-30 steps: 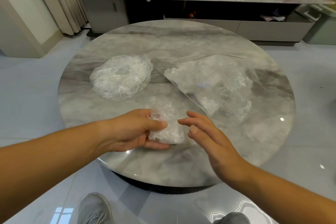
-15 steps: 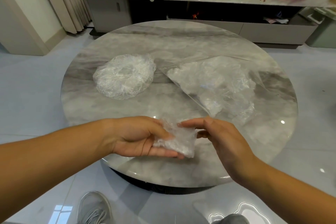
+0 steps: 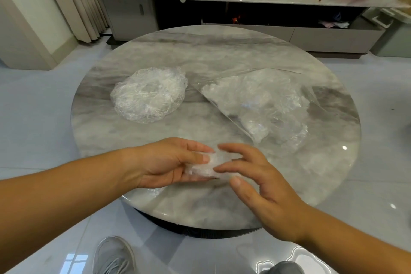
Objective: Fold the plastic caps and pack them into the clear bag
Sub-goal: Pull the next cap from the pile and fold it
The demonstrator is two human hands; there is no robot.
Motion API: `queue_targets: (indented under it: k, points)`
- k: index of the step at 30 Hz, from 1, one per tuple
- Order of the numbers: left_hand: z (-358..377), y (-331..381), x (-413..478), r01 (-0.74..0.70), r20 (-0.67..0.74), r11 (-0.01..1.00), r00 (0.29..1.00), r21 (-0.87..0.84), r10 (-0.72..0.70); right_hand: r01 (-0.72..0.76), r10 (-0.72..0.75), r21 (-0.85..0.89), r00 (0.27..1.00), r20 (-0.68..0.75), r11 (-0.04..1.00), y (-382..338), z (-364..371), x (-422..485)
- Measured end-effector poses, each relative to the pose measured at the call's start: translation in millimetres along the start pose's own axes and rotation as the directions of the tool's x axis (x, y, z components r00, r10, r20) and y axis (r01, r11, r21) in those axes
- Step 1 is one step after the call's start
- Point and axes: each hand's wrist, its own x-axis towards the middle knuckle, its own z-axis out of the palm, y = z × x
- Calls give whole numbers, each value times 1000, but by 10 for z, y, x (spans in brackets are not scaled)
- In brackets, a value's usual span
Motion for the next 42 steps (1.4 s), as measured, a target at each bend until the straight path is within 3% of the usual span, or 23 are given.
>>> queue_targets:
  k: [3, 7, 10, 15, 19, 22, 25, 30, 37, 42]
  points:
    - [67, 32, 2, -105, -106, 988, 987, 110, 117, -194, 218, 221, 972, -90, 956, -134, -31, 79]
    - [222, 90, 10, -241, -140, 931, 948, 275, 287, -401, 466, 455, 884, -34, 795, -254, -115, 180]
    - [385, 153, 36, -333, -118, 827, 897, 453, 426, -379, 484, 454, 864, -140, 806, -295, -249, 161]
    - [696, 295, 72, -420, -91, 745, 839, 519, 537, -261, 398, 353, 825, -402, 899, -311, -705, 139]
    - [843, 372, 142, -389, -5, 453, 754, 802, 657, -233, 412, 350, 660, -628, 907, -92, -1249, 85]
    - [967, 352, 210, -367, 109, 308, 778, 878, 618, -332, 483, 352, 585, -651, 875, 128, -1450, 28]
    - [1109, 295, 305, -325, 173, 206, 828, 923, 533, -431, 551, 347, 594, -586, 833, 248, -1443, -21]
    - [1191, 240, 405, -228, 167, 78, 871, 971, 461, -395, 600, 474, 667, -441, 787, 266, -1277, 49]
    - [1054, 215, 378, -248, 197, 63, 876, 967, 440, -324, 597, 621, 746, -297, 714, 239, -1196, 275]
    - [991, 173, 346, -296, 207, 145, 874, 944, 439, -239, 546, 739, 813, -202, 629, 81, -1177, 454]
